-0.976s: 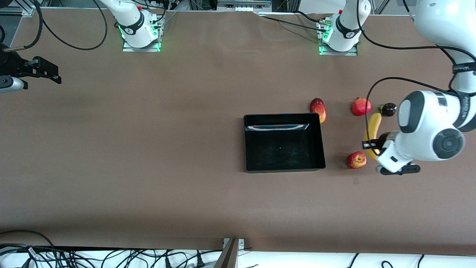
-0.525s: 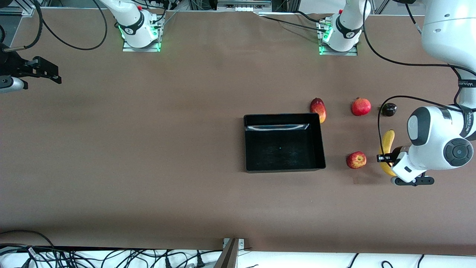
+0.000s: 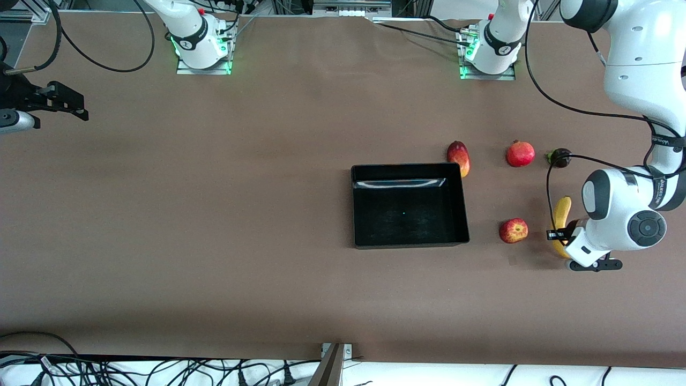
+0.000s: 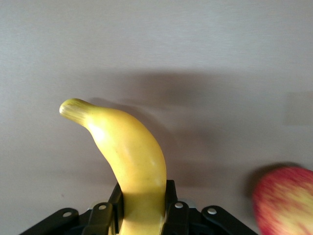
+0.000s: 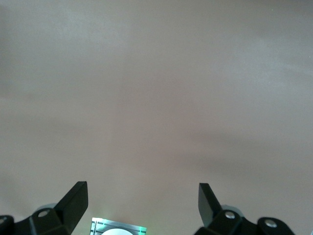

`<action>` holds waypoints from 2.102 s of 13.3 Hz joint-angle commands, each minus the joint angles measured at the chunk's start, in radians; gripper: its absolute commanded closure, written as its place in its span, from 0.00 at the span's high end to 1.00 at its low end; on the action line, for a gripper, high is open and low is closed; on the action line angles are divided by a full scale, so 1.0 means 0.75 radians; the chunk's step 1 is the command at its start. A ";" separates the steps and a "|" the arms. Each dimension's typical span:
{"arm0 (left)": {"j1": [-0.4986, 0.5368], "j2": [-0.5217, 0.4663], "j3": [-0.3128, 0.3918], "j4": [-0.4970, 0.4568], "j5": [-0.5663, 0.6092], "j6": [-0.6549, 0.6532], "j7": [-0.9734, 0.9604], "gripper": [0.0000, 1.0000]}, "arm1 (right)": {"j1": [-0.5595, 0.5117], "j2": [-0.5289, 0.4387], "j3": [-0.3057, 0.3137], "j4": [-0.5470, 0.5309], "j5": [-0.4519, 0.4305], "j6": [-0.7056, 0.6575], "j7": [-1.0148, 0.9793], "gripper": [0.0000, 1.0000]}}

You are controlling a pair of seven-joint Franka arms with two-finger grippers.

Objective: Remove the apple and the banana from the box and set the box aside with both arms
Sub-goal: 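Lower the banana onto the table and open the left gripper, then return the left gripper to rest while the right gripper reaches the tray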

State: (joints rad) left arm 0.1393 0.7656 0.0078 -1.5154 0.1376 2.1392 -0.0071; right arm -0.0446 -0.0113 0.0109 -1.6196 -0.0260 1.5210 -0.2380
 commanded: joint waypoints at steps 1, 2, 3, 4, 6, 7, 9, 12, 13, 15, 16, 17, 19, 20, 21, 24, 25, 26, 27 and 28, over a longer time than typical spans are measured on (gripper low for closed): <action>0.007 0.014 -0.002 -0.012 0.035 0.064 0.012 0.00 | -0.008 -0.007 0.008 0.010 0.024 -0.020 0.006 1.00; 0.007 0.014 -0.002 -0.025 0.035 0.066 0.005 0.00 | -0.008 -0.007 0.008 0.010 0.024 -0.020 0.006 1.00; 0.005 0.014 -0.002 -0.025 0.035 0.066 0.005 0.00 | -0.008 -0.007 0.006 0.010 0.024 -0.020 0.006 1.00; 0.005 0.014 -0.002 -0.025 0.035 0.066 0.005 0.00 | -0.008 -0.007 0.008 0.010 0.024 -0.020 0.006 1.00; 0.003 0.016 0.000 -0.023 0.037 0.066 0.020 0.84 | -0.008 -0.007 0.008 0.010 0.024 -0.020 0.006 1.00; 0.000 0.016 -0.002 -0.023 0.037 0.066 0.020 1.00 | -0.008 -0.007 0.008 0.010 0.024 -0.020 0.006 1.00; -0.002 0.012 0.000 -0.023 0.037 0.062 0.018 1.00 | -0.008 -0.007 0.008 0.010 0.024 -0.020 0.006 1.00; -0.008 -0.047 0.000 -0.021 0.035 0.026 0.018 1.00 | -0.008 -0.007 0.008 0.010 0.024 -0.020 0.006 1.00; -0.014 -0.078 0.004 -0.023 0.035 -0.023 0.026 1.00 | -0.008 -0.009 0.008 0.008 0.024 -0.022 0.006 1.00; -0.042 -0.139 0.016 -0.025 0.021 -0.075 0.018 1.00 | -0.008 -0.005 0.008 0.010 0.024 -0.020 0.006 1.00; -0.051 -0.180 0.018 -0.029 0.017 -0.113 0.022 1.00 | -0.008 -0.007 0.008 0.010 0.024 -0.020 0.006 1.00; -0.053 -0.223 0.018 -0.031 0.015 -0.162 0.022 1.00 | -0.008 -0.007 0.008 0.010 0.024 -0.020 0.006 1.00; -0.106 -0.359 0.018 -0.116 0.011 -0.203 -0.001 1.00 | -0.008 -0.007 0.008 0.010 0.026 -0.020 0.006 1.00; -0.112 -0.441 0.018 -0.171 0.001 -0.210 -0.007 1.00 | -0.008 -0.007 0.008 0.010 0.030 -0.020 0.006 1.00; -0.130 -0.523 0.018 -0.221 -0.036 -0.216 -0.007 1.00 | -0.008 -0.007 0.006 0.010 0.031 -0.020 0.006 1.00; -0.234 -0.715 0.073 -0.258 -0.138 -0.346 -0.009 1.00 | -0.008 -0.007 0.006 0.010 0.031 -0.017 0.004 1.00; -0.267 -0.775 0.108 -0.258 -0.179 -0.387 -0.009 1.00 | -0.008 -0.009 0.008 0.010 0.029 -0.019 0.006 1.00; -0.288 -0.824 0.130 -0.256 -0.208 -0.418 -0.009 1.00 | -0.008 -0.009 0.008 0.010 0.028 -0.020 0.006 1.00; -0.302 -0.865 0.133 -0.252 -0.212 -0.449 -0.027 1.00 | -0.008 -0.003 0.004 0.010 0.031 -0.022 0.000 1.00; -0.316 -0.908 0.143 -0.248 -0.214 -0.463 -0.054 1.00 | -0.008 0.013 0.006 0.008 0.033 -0.044 -0.018 1.00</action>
State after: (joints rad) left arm -0.0671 0.1692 0.0860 -1.6549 -0.0013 1.8066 -0.0206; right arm -0.0446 -0.0107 0.0110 -1.6197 -0.0199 1.5167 -0.2389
